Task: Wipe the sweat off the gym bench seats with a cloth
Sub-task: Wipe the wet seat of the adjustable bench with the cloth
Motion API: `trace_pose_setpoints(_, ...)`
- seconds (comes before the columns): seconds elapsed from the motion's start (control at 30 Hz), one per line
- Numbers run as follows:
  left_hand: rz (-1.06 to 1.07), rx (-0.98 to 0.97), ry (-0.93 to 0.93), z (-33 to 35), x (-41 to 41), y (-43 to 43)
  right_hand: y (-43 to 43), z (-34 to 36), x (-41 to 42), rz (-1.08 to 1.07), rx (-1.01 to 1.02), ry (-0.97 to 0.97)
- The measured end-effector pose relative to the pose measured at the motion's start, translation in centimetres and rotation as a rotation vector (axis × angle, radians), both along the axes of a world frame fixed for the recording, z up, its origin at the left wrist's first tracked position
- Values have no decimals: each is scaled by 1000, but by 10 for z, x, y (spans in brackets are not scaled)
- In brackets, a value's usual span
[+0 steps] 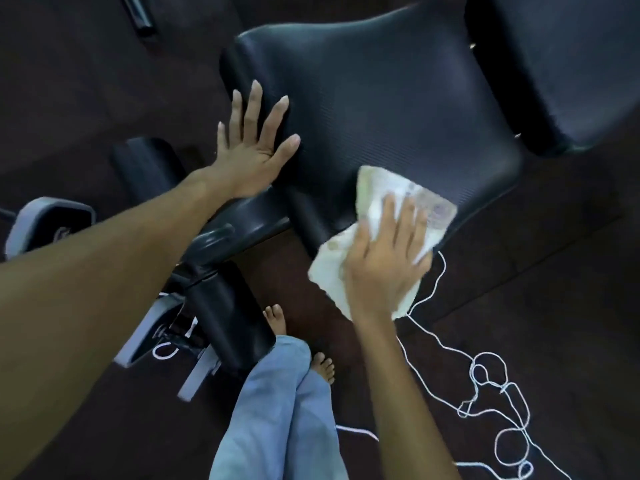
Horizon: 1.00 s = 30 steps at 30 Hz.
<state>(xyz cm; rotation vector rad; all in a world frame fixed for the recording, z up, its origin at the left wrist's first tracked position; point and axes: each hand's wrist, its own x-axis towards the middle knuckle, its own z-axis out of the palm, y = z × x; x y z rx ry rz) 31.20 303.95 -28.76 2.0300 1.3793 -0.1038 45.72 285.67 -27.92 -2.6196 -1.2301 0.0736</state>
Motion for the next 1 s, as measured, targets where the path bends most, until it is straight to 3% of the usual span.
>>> trace_pose_setpoints(0.13, 1, 4, -12, -4, 0, -2, 84, 17, 62, -147, -124, 158)
trace_pose_setpoints(0.23, 9, 31, -39, -5, -1, -4, 135, 14, 55, 84, -185, 131)
trace_pose_setpoints(0.33, 11, 19, -29, -2, 2, -5, 98, 20, 52, 406, -133, 62)
trace_pose_setpoints(0.4, 14, 12, -21, -1, 0, -4, 53, 25, 71, 485, -143, 44)
trace_pose_setpoints(0.53, 88, 10, -34, 8, 9, -12, 42, 28, 145, 189, -280, 149)
trace_pose_setpoints(0.63, 247, -2, -106, 13, 29, -26, 110, 23, 175, -38, -218, 196)
trace_pose_setpoints(0.7, 281, 26, -122, 11, 33, -29, 152, 19, 163, -41, -217, 174)
trace_pose_setpoints(0.77, 288, 36, -105, 9, 32, -28, 156, 12, 147, 103, -204, 99)
trace_pose_setpoints(0.9, 366, 84, -63, 9, 38, -38, 88, 3, 179, 598, -109, -39)
trace_pose_setpoints(1.0, 531, 29, -80, 14, 54, -50, 87, 7, 226, 591, -143, -23)
